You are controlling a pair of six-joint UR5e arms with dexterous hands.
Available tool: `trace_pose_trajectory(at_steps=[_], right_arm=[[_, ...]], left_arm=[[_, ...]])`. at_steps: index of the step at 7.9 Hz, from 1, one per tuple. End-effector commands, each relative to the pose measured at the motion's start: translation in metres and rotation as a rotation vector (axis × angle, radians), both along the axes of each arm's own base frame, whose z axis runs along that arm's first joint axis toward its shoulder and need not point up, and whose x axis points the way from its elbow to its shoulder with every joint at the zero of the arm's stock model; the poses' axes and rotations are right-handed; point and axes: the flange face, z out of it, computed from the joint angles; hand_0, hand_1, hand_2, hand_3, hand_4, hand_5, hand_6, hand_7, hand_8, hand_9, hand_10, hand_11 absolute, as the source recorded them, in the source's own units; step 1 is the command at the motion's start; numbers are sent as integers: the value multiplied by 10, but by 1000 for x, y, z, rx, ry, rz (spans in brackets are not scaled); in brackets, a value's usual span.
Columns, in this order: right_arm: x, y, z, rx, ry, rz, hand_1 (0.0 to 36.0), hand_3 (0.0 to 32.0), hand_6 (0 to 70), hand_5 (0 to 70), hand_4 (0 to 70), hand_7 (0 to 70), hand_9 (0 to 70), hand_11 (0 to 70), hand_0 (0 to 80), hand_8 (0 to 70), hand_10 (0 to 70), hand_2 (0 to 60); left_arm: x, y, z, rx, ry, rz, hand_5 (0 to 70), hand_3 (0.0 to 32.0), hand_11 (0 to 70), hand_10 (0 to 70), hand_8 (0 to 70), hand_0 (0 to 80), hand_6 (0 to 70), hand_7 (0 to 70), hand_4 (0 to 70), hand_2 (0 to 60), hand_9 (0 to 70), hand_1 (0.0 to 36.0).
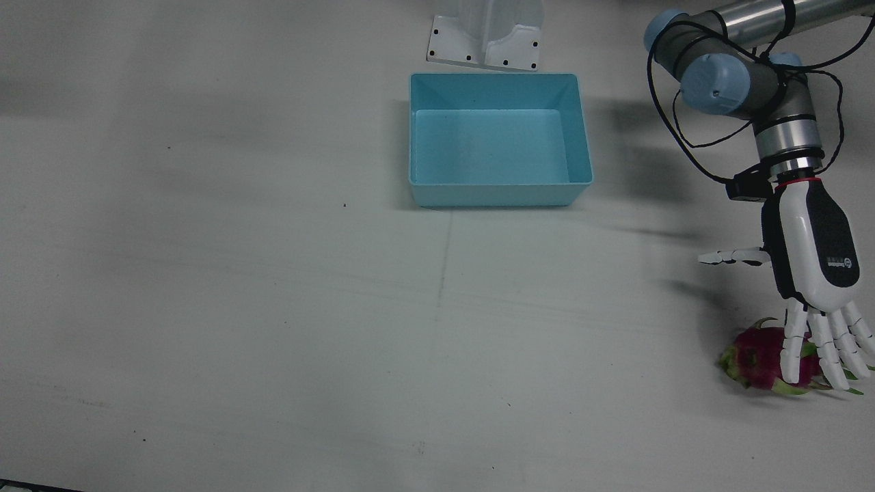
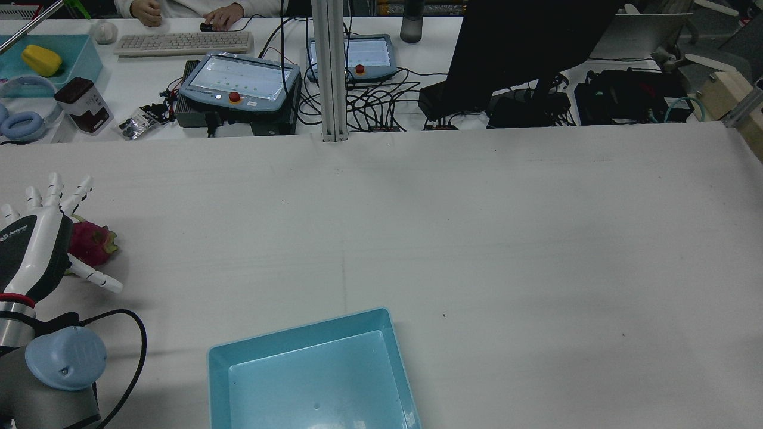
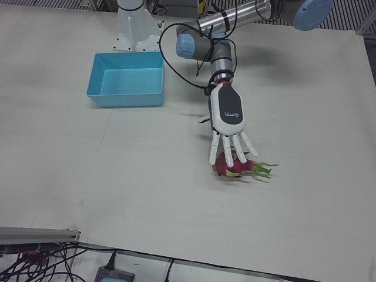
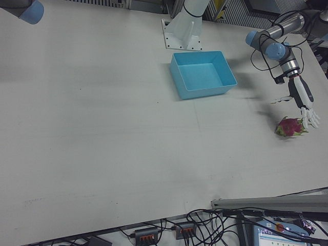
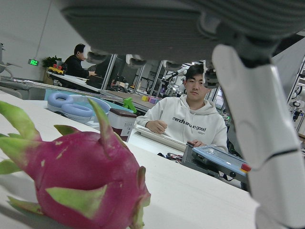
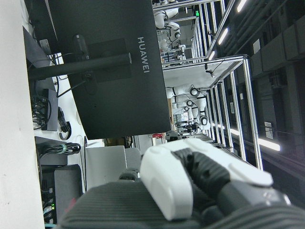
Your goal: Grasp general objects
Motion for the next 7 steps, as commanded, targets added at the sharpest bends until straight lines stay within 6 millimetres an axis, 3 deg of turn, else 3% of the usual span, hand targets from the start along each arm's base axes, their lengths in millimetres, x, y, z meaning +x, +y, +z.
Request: trace_pose_trajectory(at_steps=[1,2,3,4,5,7], right_arm=[[1,0,0,1,0,2,0,0,0,0,0,0,0,0,0,0,0,0],[1,0,1,0,1,3,0,0,0,0,0,0,0,0,0,0,0,0],[0,0,2,-2,2,1,0,0,0,0,0,0,0,0,0,0,0,0],[0,0,2,-2,2,1,0,0,0,0,0,0,0,0,0,0,0,0],[0,0,2,-3,2,1,0,0,0,0,0,0,0,0,0,0,0,0],[0,0,2,-3,2,1,0,0,0,0,0,0,0,0,0,0,0,0]], left_arm=[[15,-9,2,57,-87,40,145,166,4,0,0,428,0,0,0,172,0,125],[-12,-22,3,52,-86,-8,414,104,10,0,0,417,0,0,0,184,0,120],[-26,-28,-12,63,-48,-4,700,26,12,0,0,425,0,0,0,186,0,125],[-23,-30,-21,75,-31,-3,278,116,9,0,0,456,0,0,0,179,0,143],[-14,-35,-40,98,3,-2,0,200,0,0,0,458,0,0,10,180,0,147],[-6,-40,-64,127,47,-1,0,218,0,0,0,457,0,0,8,175,0,146]])
